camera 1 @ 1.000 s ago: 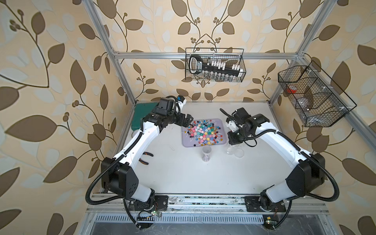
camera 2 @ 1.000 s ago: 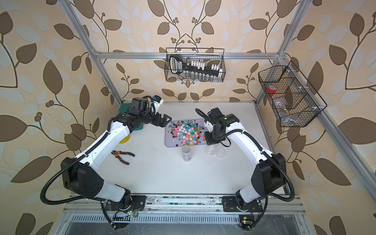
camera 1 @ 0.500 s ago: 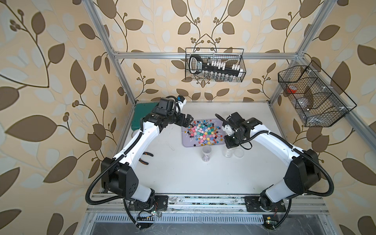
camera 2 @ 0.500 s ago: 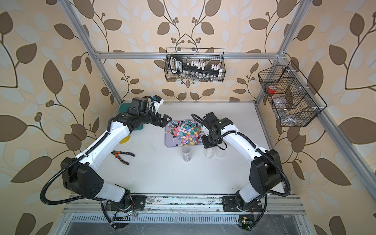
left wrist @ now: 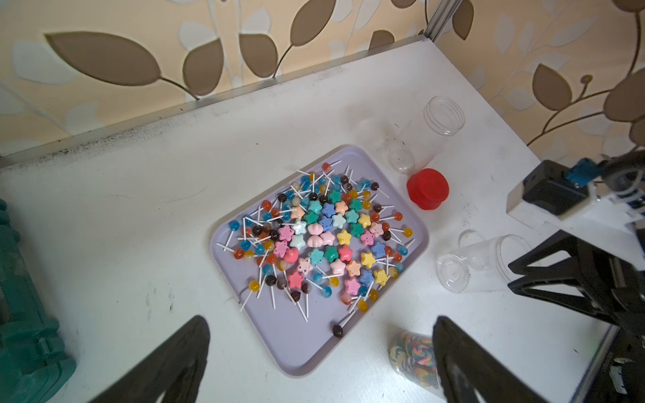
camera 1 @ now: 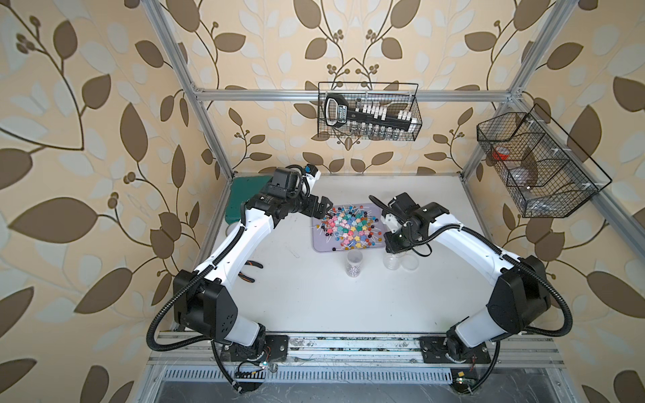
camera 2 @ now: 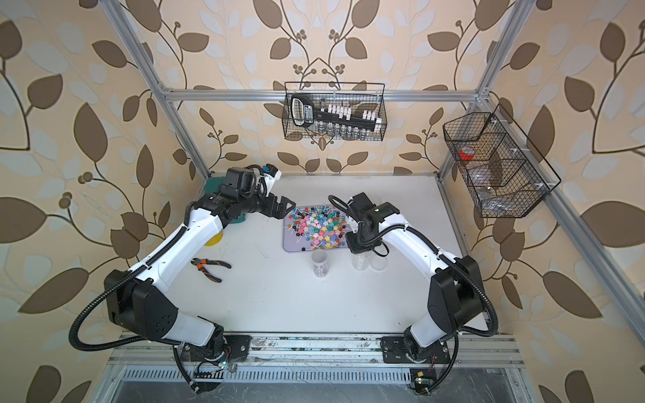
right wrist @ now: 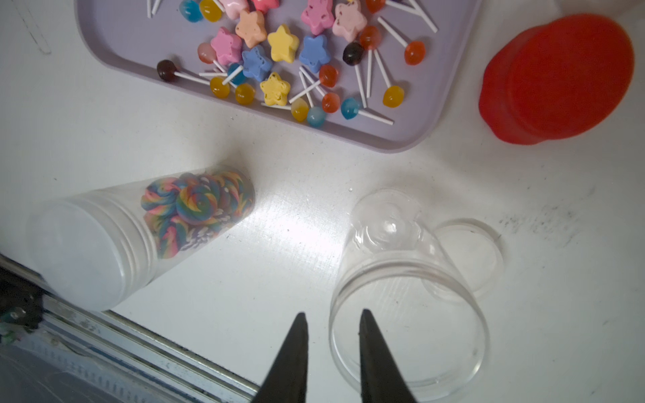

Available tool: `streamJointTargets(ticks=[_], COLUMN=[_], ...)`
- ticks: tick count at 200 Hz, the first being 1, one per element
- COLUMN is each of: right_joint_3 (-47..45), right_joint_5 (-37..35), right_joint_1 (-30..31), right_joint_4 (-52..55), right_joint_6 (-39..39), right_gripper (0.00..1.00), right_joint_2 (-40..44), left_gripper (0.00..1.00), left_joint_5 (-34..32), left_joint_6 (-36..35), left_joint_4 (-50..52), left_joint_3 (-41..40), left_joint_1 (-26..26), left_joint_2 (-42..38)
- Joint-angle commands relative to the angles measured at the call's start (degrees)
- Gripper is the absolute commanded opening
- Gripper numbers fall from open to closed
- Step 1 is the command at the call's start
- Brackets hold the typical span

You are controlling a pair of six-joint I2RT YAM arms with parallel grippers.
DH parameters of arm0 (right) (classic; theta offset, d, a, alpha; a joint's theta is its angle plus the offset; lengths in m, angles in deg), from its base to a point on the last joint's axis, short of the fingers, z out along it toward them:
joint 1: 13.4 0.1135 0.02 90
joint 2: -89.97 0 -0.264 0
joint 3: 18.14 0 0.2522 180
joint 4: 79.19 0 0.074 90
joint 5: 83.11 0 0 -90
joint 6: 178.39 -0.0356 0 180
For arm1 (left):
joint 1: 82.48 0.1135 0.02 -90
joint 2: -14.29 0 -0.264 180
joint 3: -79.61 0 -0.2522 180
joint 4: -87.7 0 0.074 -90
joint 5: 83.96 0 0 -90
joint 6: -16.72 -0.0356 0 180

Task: Pour the candies out of the jar
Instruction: Place the jar at the center of the board, then pick up the jar from the center of the board.

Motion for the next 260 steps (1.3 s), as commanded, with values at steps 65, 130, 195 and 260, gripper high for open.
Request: streamJointTargets(ticks=[65, 130, 195, 260], right_joint_3=[13.31, 12.85, 11.98, 10.3], right_joint_5=[-1.53, 0.74, -2.12, -1.5], right_joint_1=[9.85, 17.49, 18.38, 18.43], right_joint_4=[1.03, -1.99, -2.36, -2.38], right_joint_6=[-0.49, -0.55, 0.18, 0.46], right_gripper=[0.79, 0.79, 0.79, 0.76], right_joint_2=[0.07, -6.46, -10.33, -11.84], left_gripper=[0.99, 0.99, 0.99, 0.99], left_joint_5=[-9.84, -17.61, -16.89, -15.22], left_joint_6=[2.25, 6.5, 6.15, 6.76], left_joint_4=[-0.87, 0.54, 0.97, 0.8], left_joint_3=[0.47, 1.62, 1.93, 2.0], left_joint_1=[0.16, 1.81, 2.0, 2.61], left_joint_2=[-0.88, 0.08, 0.5, 0.7])
